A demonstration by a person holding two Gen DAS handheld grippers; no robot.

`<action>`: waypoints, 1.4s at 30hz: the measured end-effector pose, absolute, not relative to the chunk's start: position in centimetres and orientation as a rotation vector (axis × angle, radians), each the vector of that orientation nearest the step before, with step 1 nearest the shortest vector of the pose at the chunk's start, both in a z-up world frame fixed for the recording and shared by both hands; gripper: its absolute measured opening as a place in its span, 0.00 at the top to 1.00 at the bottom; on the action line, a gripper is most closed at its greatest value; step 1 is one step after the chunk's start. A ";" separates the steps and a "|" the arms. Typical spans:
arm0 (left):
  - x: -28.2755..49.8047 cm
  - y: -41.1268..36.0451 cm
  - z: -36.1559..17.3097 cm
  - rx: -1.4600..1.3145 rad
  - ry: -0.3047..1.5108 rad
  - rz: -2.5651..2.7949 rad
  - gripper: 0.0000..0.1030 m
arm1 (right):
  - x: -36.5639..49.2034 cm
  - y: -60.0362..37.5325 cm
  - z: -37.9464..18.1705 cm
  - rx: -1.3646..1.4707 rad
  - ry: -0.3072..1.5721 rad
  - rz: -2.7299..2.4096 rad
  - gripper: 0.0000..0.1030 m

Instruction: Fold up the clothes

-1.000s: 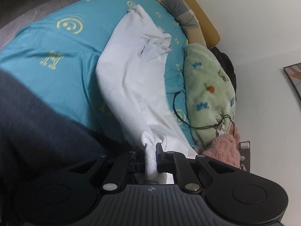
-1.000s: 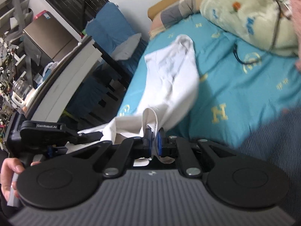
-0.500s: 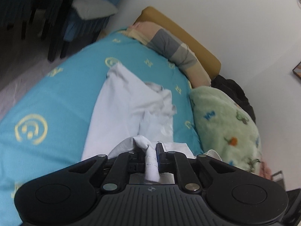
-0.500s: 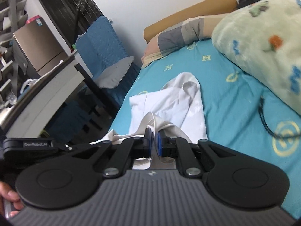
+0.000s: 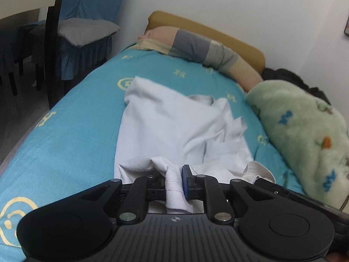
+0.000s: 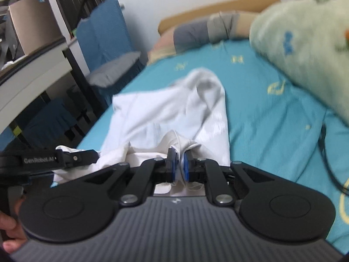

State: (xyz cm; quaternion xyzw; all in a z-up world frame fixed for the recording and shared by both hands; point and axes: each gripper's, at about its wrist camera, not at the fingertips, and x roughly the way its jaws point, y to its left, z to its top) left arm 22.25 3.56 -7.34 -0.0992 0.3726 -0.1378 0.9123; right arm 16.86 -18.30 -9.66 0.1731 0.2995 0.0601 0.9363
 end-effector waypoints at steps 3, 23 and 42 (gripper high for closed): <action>22.2 3.3 -7.7 -0.179 0.780 -0.287 0.67 | 17.0 -18.5 -10.4 0.415 0.657 0.123 0.86; 13.3 6.7 -8.2 -0.645 1.193 -0.405 0.20 | 3.6 -22.1 -10.3 1.229 0.803 0.166 0.22; 13.9 11.1 -12.8 -1.143 1.208 -0.244 0.51 | 4.5 -21.3 -12.7 1.368 0.683 0.063 0.88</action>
